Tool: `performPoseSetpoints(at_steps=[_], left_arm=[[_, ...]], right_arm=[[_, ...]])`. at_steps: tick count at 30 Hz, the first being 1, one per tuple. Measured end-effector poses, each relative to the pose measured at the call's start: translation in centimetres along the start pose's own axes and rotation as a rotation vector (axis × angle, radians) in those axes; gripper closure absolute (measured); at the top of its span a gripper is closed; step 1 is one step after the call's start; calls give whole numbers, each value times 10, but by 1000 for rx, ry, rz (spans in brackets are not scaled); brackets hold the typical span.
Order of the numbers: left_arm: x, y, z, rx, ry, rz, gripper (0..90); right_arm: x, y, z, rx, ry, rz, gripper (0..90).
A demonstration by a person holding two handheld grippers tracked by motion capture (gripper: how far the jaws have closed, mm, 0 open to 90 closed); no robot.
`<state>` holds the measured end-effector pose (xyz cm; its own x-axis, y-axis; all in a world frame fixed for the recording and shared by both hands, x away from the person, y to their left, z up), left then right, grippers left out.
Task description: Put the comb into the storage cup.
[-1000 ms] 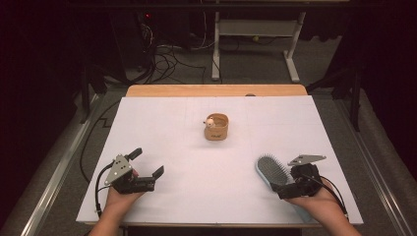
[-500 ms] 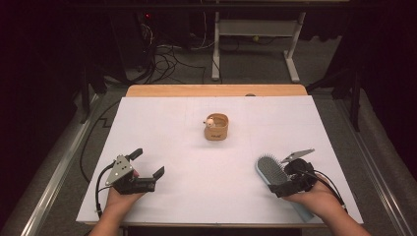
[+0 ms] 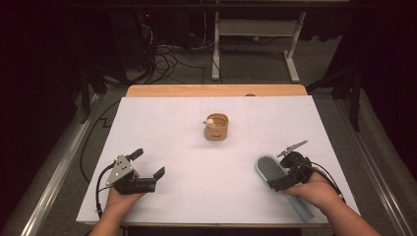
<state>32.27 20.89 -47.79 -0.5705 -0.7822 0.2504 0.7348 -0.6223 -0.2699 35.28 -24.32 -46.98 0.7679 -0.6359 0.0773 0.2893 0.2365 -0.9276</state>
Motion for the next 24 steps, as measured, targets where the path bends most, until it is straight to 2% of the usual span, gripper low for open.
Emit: performPoseSetpoints(at_steps=[6, 8, 9, 14, 19, 24], left_arm=[[0, -1, 0, 4, -2, 2, 2], [0, -1, 0, 9, -7, 1, 2], [0, -1, 0, 7, -4, 3, 2], [0, -1, 1, 13, -8, 3, 2], [-1, -2, 1, 8, -6, 6, 2], [-2, -2, 1, 10, -7, 7, 2]], right_arm=[[2, 0, 12, -21, -26, 6, 2], [1, 1, 15, -32, -11, 11, 2], [2, 3, 17, -29, -23, 12, 2], [1, 11, 20, -71, -32, 20, 2], [-1, 20, 21, -105, -18, 19, 27], [1, 22, 21, -109, -5, 13, 64]])
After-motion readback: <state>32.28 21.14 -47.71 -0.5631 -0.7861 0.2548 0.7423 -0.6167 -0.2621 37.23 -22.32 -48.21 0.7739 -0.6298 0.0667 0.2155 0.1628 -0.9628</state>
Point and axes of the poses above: each handheld gripper's, and its own axes: y roughly forward along the jaws, z roughly out of its top, x roughly to its right, the point moved 4 cm from there along y, roughly forward along the jaws, and after that the axes turned 14 degrees about -y, right-handed, at the moved point
